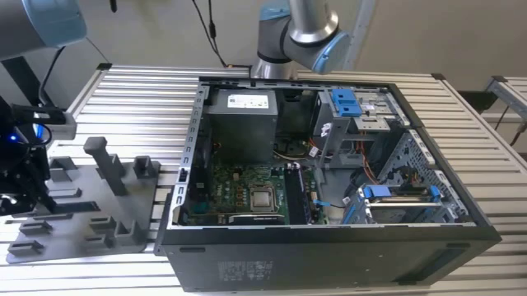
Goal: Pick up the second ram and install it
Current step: 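Pick up the second ram and move it above second insertion slot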
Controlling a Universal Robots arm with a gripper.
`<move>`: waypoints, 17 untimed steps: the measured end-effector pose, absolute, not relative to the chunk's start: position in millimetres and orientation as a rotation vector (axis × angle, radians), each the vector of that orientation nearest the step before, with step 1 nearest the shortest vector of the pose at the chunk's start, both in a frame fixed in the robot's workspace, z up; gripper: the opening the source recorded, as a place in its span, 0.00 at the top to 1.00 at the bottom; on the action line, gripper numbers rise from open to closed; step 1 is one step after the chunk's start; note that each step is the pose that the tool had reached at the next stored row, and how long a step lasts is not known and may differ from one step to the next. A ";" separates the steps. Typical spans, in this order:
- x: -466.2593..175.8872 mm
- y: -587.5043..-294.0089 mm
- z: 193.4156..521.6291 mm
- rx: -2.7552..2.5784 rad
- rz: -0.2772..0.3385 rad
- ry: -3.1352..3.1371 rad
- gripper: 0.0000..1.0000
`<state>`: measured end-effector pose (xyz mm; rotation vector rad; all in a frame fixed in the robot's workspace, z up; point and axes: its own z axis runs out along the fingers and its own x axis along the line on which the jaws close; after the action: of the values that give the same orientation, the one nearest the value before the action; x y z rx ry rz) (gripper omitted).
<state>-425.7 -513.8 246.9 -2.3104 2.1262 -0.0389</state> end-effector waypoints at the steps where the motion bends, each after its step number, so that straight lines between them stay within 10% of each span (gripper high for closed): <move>1: -425.7 -513.8 248.0 -2.310 -0.039 2.126 0.86; 17: -425.7 -513.8 262.7 -2.310 -0.039 2.126 0.86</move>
<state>-425.7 -513.8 262.7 -2.3104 2.1260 -0.0388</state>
